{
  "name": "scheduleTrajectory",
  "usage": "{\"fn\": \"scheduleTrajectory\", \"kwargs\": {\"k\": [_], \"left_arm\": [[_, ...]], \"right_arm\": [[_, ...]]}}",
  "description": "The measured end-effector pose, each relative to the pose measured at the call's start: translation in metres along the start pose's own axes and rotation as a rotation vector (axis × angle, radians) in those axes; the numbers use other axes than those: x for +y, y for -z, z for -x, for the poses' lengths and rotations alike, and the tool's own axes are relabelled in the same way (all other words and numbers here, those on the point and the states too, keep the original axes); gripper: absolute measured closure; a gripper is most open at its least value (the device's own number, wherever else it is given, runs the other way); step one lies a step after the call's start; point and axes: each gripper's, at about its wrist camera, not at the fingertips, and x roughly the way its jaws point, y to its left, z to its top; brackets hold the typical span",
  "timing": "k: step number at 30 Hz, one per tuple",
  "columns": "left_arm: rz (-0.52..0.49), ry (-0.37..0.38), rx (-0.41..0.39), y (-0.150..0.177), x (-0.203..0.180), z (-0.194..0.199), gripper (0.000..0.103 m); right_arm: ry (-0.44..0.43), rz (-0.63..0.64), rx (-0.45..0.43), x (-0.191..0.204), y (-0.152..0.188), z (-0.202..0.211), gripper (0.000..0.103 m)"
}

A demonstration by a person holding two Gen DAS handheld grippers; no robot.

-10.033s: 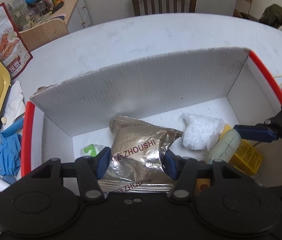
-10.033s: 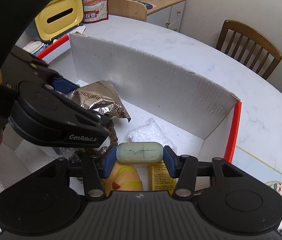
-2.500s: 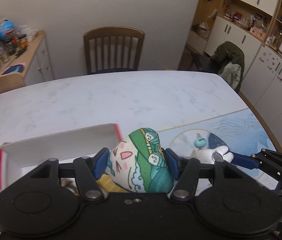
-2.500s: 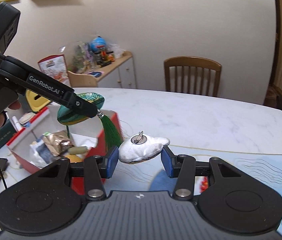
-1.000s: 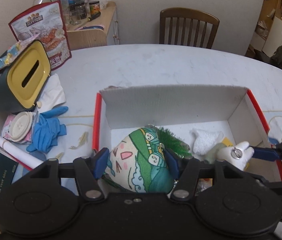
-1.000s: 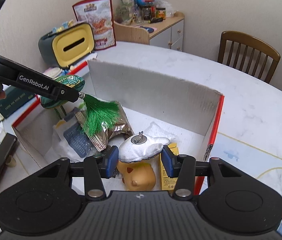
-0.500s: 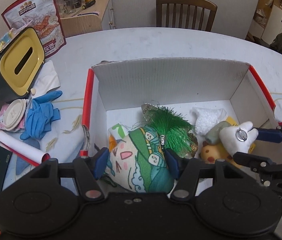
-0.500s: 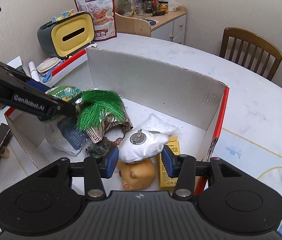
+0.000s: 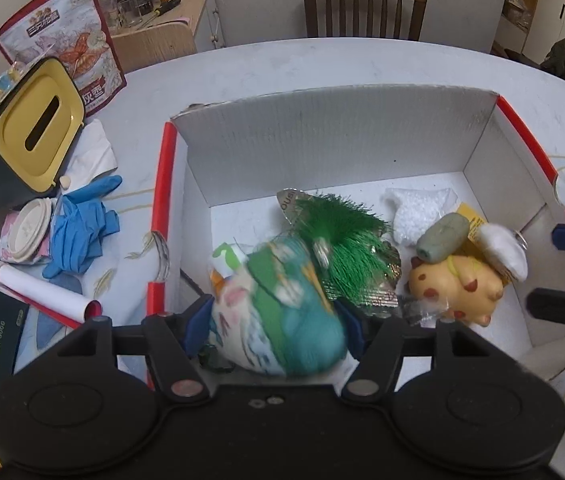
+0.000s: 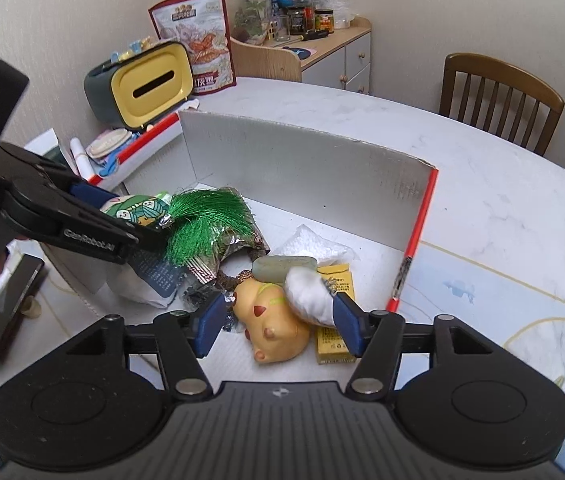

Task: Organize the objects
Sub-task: 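Lower both plushes into the box and open both tools, then withdraw both tools from the box toward the teal sharpener and red fish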

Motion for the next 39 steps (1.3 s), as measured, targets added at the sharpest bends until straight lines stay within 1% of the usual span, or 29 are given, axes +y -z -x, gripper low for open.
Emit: {"fn": "scheduleTrajectory", "kwargs": {"k": [4,10,12,15,19,25,34,37,39], "left_arm": [[0.011,0.010,0.002,0.002,-0.002,0.002,0.026],[0.046,0.022,-0.018,0.003,-0.002,0.010,0.021],[0.058,0.028,-0.035,0.004,-0.002,0.015,0.018],[0.073,0.035,-0.065,0.003,-0.004,0.026,0.017],[0.085,0.055,-0.109,0.002,-0.011,0.043,0.014],[0.052,0.087,-0.161,-0.001,-0.035,0.064,0.012],[-0.039,0.143,-0.210,-0.006,-0.086,0.081,0.009],[-0.063,0.163,-0.223,-0.008,-0.102,0.084,0.003],[-0.078,0.175,-0.227,-0.010,-0.113,0.085,0.002]], "right_arm": [[-0.016,-0.014,-0.013,-0.005,0.005,0.014,0.044],[-0.045,-0.053,-0.047,-0.015,0.012,0.037,0.044],[-0.045,-0.063,-0.061,-0.018,0.015,0.046,0.039],[-0.056,-0.085,-0.082,-0.025,0.019,0.059,0.038],[-0.044,-0.111,-0.106,-0.038,0.026,0.075,0.038],[-0.025,-0.161,-0.140,-0.058,0.035,0.097,0.038],[0.020,-0.213,-0.194,-0.088,0.055,0.130,0.036],[0.054,-0.226,-0.205,-0.098,0.065,0.142,0.031],[0.084,-0.238,-0.211,-0.106,0.073,0.149,0.027]]}}
